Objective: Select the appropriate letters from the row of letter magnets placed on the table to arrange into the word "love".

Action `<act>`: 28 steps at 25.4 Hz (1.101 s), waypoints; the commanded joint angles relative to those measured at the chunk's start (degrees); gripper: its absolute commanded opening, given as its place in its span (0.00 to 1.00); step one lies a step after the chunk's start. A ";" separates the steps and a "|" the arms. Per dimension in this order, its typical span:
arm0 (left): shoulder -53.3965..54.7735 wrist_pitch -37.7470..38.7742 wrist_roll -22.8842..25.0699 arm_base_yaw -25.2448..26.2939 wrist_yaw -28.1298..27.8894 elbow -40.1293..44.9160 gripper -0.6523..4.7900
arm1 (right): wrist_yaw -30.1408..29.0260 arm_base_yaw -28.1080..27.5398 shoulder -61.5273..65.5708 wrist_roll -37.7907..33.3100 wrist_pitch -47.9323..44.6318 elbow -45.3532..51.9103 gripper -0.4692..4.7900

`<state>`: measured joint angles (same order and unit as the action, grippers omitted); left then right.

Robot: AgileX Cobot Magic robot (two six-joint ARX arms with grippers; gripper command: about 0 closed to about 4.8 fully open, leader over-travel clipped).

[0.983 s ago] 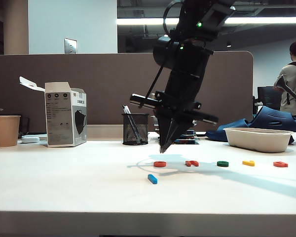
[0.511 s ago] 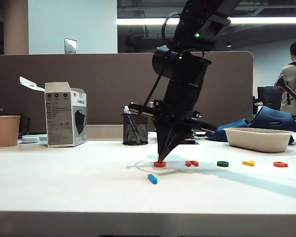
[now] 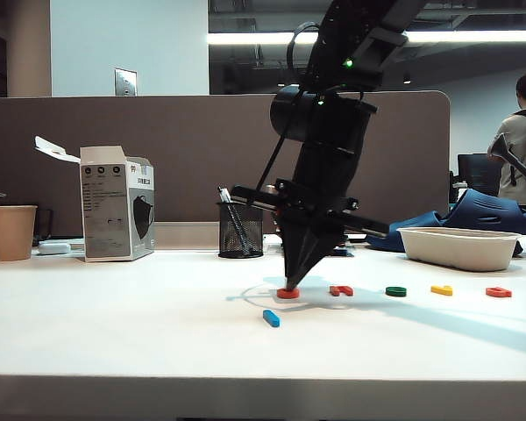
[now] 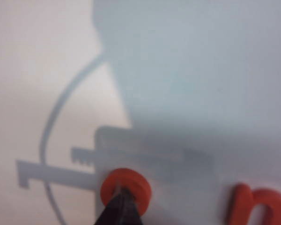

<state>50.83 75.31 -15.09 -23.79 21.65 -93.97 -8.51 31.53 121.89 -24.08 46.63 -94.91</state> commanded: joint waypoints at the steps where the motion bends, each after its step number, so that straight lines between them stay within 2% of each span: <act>1: -0.11 -0.37 0.13 0.02 0.02 -0.17 0.11 | 1.05 -0.02 0.66 1.62 7.58 0.55 0.07; 9: -0.11 -0.46 0.31 0.02 0.00 -0.17 0.11 | 0.92 0.33 -0.11 2.32 15.19 0.98 0.07; 15: -0.11 -1.22 1.81 0.02 -0.02 -0.17 0.11 | -0.11 0.76 -4.81 2.03 13.88 6.75 0.07; 19: -0.11 -1.22 1.79 0.02 0.02 -0.17 0.11 | -2.51 1.81 -4.92 1.97 12.44 7.08 0.07; 28: -0.13 -1.11 1.79 0.02 0.04 -0.17 0.11 | -1.92 3.04 -5.07 1.38 11.91 7.08 0.07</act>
<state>50.83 74.72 -13.56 -23.79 21.63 -93.97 -11.29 34.79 116.68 -22.50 58.35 -88.09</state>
